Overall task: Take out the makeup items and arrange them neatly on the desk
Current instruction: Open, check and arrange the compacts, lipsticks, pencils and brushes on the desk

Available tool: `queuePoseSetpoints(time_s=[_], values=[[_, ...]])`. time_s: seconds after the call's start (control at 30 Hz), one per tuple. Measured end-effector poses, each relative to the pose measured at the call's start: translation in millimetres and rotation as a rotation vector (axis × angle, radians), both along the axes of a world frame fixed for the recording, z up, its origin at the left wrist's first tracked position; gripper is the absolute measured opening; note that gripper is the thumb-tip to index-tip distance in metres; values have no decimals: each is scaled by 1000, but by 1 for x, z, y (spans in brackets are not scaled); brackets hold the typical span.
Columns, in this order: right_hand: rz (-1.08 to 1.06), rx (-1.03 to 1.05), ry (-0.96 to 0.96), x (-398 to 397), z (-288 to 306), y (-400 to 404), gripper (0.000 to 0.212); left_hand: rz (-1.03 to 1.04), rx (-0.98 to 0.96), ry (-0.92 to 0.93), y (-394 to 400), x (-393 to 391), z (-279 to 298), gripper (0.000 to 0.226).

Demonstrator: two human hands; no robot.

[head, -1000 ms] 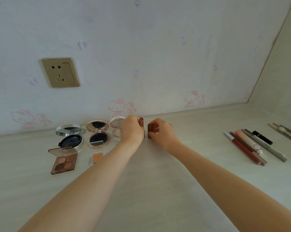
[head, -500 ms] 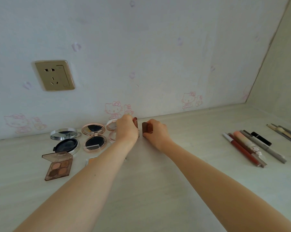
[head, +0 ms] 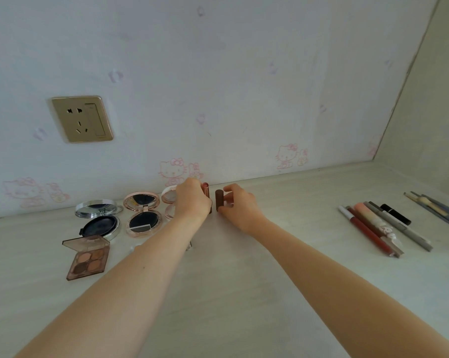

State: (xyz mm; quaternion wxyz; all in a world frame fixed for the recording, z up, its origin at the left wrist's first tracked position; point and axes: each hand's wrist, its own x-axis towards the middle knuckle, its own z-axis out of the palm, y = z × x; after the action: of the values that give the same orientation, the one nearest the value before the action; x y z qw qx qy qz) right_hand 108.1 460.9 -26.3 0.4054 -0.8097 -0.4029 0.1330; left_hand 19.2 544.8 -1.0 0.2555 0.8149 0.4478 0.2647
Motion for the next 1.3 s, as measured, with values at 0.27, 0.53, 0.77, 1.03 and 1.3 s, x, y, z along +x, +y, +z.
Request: queuePoseSetpoints(time_s=[0.27, 0.53, 0.77, 1.03, 1.3], values=[[43, -132, -317, 0, 16, -36, 44, -28, 156, 42, -21, -19, 18, 16], [46, -195, -551, -3, 31, -116, 42, -157, 464, 70, -54, -44, 23, 25], [-61, -295, -636, 19, 35, -196, 41, -213, 427, 73, -107, -23, 13, 27], [-147, -340, -575, 60, 27, -266, 33, -424, 406, 120, -165, 40, -5, 30], [-236, -413, -543, 93, 21, -299, 36, -589, 461, 212, -200, 93, -14, 32]])
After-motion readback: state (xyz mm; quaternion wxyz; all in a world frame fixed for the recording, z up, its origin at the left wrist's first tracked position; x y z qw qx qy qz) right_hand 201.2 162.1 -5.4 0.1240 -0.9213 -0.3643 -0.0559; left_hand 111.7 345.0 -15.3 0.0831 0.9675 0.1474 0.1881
